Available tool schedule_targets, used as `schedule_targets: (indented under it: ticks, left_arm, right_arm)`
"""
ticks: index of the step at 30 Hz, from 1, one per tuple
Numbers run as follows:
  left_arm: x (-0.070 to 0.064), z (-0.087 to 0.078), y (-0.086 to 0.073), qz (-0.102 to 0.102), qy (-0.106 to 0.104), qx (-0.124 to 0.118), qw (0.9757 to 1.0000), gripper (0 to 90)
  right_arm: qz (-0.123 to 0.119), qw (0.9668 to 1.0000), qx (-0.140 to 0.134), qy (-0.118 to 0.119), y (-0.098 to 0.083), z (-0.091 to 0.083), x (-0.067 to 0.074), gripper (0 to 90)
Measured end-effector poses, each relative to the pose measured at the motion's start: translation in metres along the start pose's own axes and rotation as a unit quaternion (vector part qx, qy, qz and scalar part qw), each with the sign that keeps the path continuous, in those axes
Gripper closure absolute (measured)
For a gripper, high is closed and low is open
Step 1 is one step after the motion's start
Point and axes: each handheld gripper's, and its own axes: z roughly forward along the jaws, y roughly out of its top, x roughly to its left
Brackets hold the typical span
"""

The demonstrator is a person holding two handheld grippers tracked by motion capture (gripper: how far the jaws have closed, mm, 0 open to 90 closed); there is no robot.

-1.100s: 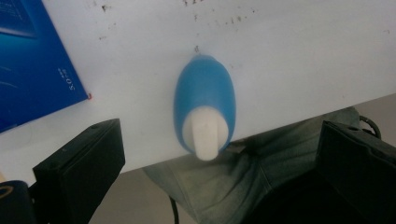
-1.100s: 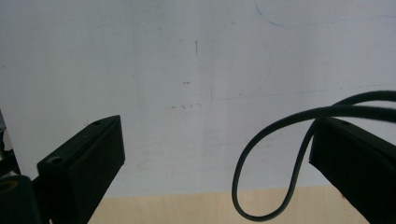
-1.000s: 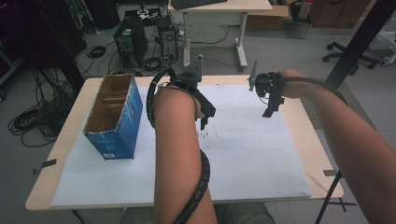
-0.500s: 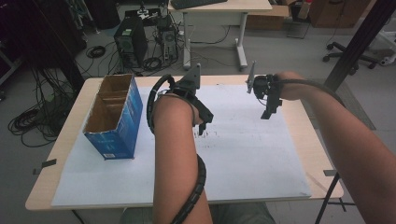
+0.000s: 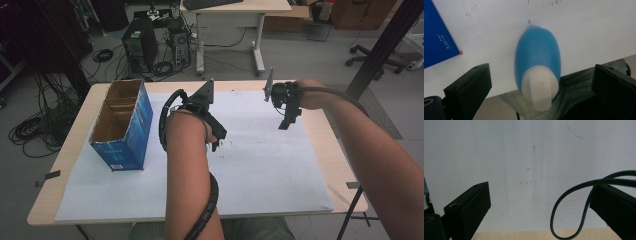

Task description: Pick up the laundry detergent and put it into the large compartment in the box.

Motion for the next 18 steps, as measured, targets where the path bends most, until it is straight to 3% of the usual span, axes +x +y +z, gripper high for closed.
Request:
schedule_targets:
  ticks: [18]
  left_arm:
    - [0.001, 0.021, -0.001, 0.002, -0.008, -0.002, 1.0000, 3.6]
  right_arm:
    - [-0.001, 1.0000, 0.005, 0.002, 0.001, 0.005, 0.001, 2.9]
